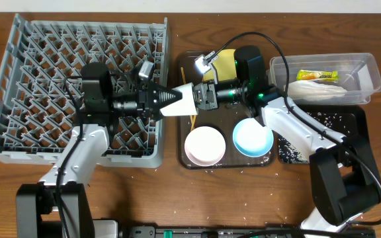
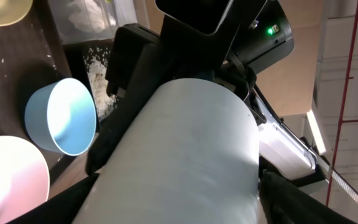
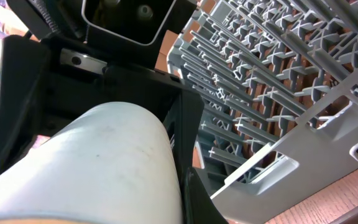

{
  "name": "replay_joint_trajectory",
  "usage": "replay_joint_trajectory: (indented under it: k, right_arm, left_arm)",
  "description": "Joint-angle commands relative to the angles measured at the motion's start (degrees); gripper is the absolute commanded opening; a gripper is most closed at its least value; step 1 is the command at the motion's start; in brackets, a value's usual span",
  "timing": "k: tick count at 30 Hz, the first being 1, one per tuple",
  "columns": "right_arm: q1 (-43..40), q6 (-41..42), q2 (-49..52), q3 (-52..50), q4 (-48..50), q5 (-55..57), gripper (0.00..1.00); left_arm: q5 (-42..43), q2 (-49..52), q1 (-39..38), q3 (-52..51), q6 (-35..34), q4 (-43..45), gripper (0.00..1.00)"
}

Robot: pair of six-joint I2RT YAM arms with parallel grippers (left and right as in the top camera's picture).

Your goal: Sort waste into correct bins and load items into the dishwasher

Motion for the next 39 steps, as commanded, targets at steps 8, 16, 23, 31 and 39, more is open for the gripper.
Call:
replay_joint_trajectory:
  k: [8,16,23,31,39]
  right_arm:
    - [-1.79,-0.2,0.52,-0.2,-0.87,-0.44,0.01]
    - [-3.91,-0.13,0.5,-0.2,1.29,-0.72,0.44]
    - [-15.26,1.95,-0.39,-0.15,5.57,-4.55,0.97]
    - [-19.43,-1.49,-2.91,-0.15,5.27,-2.4,0.99]
    - [-18.88,-13.4,-7.54,-0.15,-7.3,4.09,0.99]
  left_arm:
    - [0.15,-0.22,0.79,0.15,0.37,0.7,0.43]
    - [-0.87,-0.22,0.81,0.15,0.35,0.7,0.19]
    - [-6.56,-0.22,3.82,0.15,-0.46,0.7,0.12]
    - [-23.21,-0.35,6.19,3.54,-2.34,-1.29,0.13]
    - [-31.1,-1.14,6.01,16.85,8.9,-23.02,0.13]
